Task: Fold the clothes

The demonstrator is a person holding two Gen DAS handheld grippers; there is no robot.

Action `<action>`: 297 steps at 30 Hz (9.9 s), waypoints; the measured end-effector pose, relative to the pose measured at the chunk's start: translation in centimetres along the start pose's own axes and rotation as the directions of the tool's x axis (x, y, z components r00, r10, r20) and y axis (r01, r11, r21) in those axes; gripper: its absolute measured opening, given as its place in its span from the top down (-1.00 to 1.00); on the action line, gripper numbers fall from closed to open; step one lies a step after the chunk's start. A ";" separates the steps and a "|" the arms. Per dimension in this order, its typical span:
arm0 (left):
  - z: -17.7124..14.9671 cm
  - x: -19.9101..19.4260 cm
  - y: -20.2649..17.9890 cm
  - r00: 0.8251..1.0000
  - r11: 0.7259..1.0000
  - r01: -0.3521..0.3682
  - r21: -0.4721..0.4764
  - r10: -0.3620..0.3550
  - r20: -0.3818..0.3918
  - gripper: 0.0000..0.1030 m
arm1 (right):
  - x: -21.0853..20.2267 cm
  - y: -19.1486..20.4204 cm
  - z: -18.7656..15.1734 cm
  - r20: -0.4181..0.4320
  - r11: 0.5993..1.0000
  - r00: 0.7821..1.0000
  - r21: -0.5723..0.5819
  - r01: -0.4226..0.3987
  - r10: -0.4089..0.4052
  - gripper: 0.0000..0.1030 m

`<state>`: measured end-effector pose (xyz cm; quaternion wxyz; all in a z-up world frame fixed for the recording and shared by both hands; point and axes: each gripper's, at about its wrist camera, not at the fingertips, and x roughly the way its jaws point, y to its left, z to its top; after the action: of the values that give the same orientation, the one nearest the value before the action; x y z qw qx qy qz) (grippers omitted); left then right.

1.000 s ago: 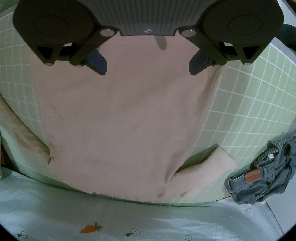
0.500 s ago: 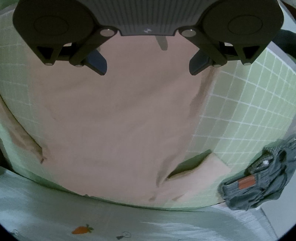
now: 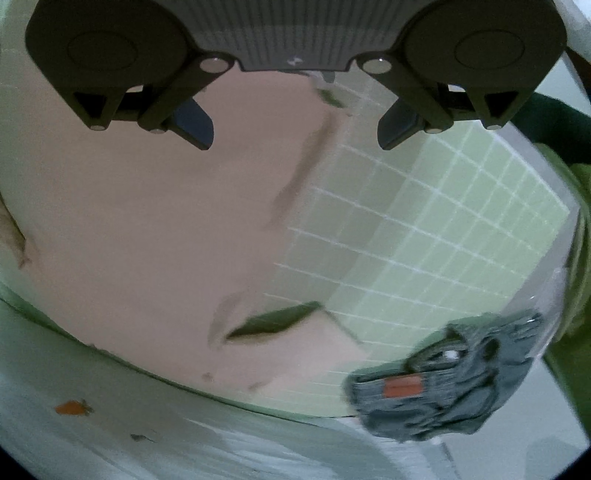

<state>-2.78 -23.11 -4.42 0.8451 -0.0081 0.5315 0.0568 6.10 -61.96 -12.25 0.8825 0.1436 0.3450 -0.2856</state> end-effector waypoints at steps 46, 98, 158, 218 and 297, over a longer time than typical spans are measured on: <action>20.9 18.9 9.8 0.965 0.951 0.263 0.161 -0.256 -0.064 -0.07 | -7.3 13.5 -10.3 -0.231 0.919 0.912 0.126 0.373 -0.338 -0.89; 28.6 22.1 3.9 0.881 0.871 0.460 0.174 -0.472 0.039 -0.52 | -5.5 9.4 -9.8 -0.248 0.883 0.922 0.295 0.366 -0.299 -1.00; 10.5 12.2 29.2 0.972 0.975 0.217 -0.051 -0.210 0.106 -0.37 | -16.6 17.8 -20.7 -0.213 0.981 0.957 -0.018 0.195 -0.195 -1.00; 12.5 10.6 23.6 0.971 0.980 0.192 -0.051 -0.182 0.156 0.91 | -17.3 13.5 -18.4 -0.137 0.969 0.962 0.031 0.243 -0.237 -1.00; 16.7 8.4 2.7 0.959 0.970 0.174 0.171 -0.206 0.192 -0.76 | -3.0 4.2 3.2 0.097 0.971 0.973 0.132 0.197 -0.210 0.90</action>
<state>15.53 -18.44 -4.58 0.8958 0.0114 0.4394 -0.0653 8.54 -58.90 -7.63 0.8558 0.1451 0.2905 -0.4027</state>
